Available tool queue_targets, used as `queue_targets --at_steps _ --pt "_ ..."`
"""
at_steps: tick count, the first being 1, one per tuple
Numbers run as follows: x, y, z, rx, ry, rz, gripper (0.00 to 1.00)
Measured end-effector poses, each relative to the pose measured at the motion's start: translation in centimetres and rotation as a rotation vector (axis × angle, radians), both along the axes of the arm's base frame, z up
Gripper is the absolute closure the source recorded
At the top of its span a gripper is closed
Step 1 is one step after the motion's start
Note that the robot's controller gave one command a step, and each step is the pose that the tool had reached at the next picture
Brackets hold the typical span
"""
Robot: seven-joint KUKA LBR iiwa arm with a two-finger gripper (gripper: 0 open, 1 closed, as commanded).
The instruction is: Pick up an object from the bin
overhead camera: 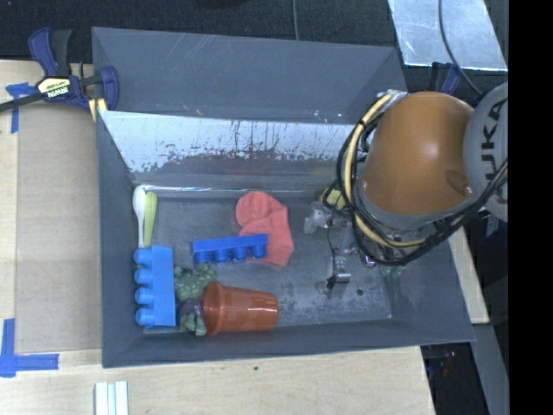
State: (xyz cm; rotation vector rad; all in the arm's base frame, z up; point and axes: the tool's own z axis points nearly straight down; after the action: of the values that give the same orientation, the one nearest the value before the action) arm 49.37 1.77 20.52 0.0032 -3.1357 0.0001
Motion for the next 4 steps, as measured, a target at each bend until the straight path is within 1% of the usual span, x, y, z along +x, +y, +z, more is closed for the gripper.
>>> queue_targets --at_steps 1,2,3,4 --pt "0.2 0.0 0.5 0.000 -0.009 -0.001 0.00" --pt "2.6 1.7 -8.4 0.000 -0.016 0.018 0.00" --pt "2.8 3.3 -13.3 0.000 -0.028 0.111 1.00" --pt "2.8 3.3 -13.3 0.000 -0.028 0.111 1.00"
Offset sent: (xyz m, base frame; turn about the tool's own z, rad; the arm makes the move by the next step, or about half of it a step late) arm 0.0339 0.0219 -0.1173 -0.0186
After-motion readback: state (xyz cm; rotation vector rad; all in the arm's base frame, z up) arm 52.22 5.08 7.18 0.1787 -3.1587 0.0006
